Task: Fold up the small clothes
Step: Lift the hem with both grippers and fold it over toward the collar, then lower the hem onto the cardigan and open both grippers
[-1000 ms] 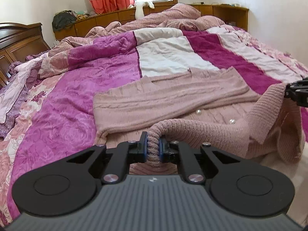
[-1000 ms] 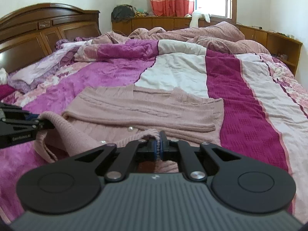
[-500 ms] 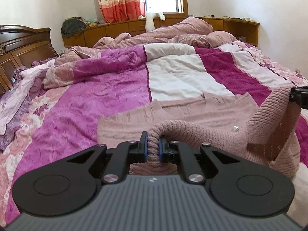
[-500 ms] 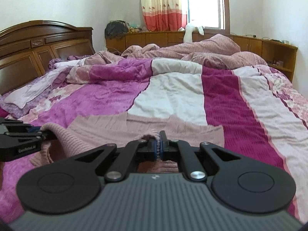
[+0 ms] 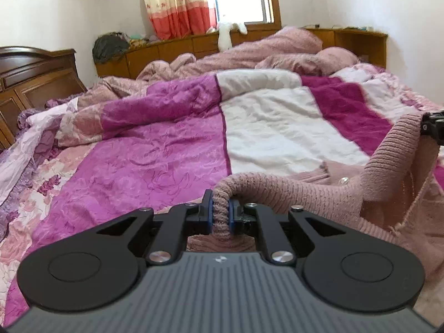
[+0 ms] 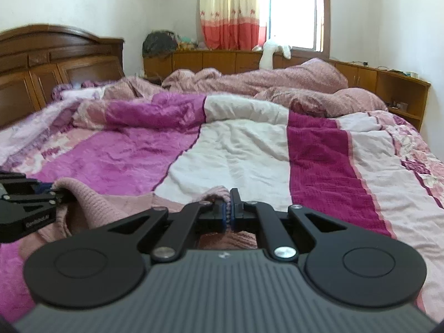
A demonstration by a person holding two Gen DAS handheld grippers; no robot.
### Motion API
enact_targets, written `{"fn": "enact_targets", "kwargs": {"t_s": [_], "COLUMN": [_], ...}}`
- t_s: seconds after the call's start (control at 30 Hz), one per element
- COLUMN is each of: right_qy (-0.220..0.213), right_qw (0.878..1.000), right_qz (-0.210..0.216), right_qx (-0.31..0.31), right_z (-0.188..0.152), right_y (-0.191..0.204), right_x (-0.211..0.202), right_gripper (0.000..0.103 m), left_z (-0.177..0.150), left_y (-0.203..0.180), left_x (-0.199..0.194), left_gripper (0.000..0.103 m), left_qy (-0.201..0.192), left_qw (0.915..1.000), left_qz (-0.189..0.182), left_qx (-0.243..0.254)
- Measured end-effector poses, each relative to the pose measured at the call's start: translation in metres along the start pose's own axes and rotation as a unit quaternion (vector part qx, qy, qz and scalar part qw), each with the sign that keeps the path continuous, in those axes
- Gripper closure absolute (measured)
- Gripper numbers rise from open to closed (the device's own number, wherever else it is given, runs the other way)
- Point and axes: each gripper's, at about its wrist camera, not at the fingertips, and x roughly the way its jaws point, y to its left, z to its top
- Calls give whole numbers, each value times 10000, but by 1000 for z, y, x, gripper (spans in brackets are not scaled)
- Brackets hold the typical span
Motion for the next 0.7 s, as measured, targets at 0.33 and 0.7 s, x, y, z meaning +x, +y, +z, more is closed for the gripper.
{"fn": "enact_targets", "kwargs": {"t_s": [0.33, 0.7], "right_qy": [934, 1456], "right_qw": [9945, 9877], "right_qz": [267, 161], "right_qx": [390, 554], "right_z": [-20, -35], "right_y": [-18, -35], "right_x": [106, 109], "right_gripper": [95, 48], "left_z": [-24, -29], "left_y": [5, 10], "left_x": [93, 102], "left_gripper": [91, 67], "left_qy": [685, 926], "left_qw": [9973, 9951], "left_qz": [112, -87], "left_qx": [222, 339]}}
